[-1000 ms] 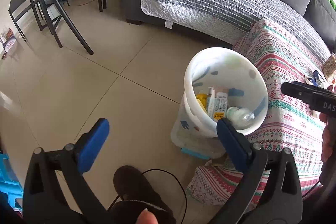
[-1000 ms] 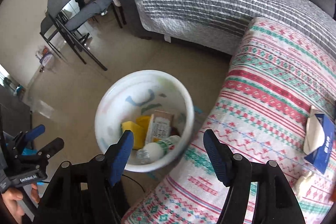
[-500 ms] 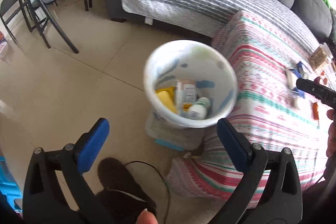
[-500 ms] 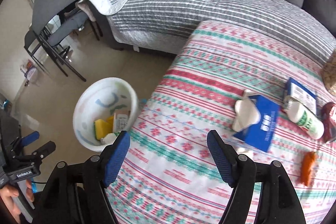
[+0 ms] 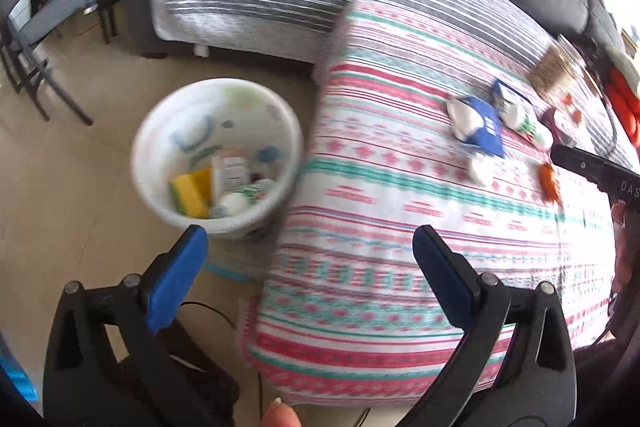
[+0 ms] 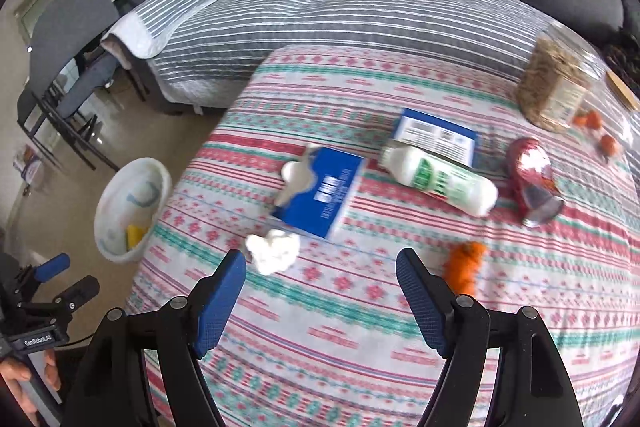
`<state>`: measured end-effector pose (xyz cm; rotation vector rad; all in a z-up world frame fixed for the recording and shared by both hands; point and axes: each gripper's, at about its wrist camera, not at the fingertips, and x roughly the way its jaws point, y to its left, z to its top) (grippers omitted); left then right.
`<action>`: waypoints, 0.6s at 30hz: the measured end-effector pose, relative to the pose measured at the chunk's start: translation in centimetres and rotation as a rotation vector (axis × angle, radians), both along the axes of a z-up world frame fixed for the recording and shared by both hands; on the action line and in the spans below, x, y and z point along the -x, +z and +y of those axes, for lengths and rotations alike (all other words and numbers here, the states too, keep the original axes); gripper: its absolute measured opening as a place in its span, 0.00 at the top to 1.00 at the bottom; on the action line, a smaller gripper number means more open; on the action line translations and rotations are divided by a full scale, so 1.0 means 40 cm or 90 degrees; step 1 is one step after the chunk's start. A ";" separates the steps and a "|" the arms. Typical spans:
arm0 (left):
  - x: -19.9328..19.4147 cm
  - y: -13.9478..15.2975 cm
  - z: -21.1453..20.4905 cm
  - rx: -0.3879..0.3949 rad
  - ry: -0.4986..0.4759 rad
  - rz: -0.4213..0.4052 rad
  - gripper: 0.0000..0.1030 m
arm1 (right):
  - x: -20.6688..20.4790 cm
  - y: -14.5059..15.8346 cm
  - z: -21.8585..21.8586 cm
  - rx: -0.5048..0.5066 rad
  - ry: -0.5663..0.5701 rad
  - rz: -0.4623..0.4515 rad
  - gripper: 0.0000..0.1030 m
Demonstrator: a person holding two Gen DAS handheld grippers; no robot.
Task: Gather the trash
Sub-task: 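Move both grippers back over the bed toward the remaining trash, then grasp the crumpled white tissue with the left gripper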
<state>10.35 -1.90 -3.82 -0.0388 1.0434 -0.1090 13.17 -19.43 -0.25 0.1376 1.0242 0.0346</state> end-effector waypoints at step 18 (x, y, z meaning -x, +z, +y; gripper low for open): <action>-0.094 -0.069 -0.266 -0.002 -0.082 0.009 0.01 | 0.136 -0.064 -0.333 0.011 -0.128 0.035 0.21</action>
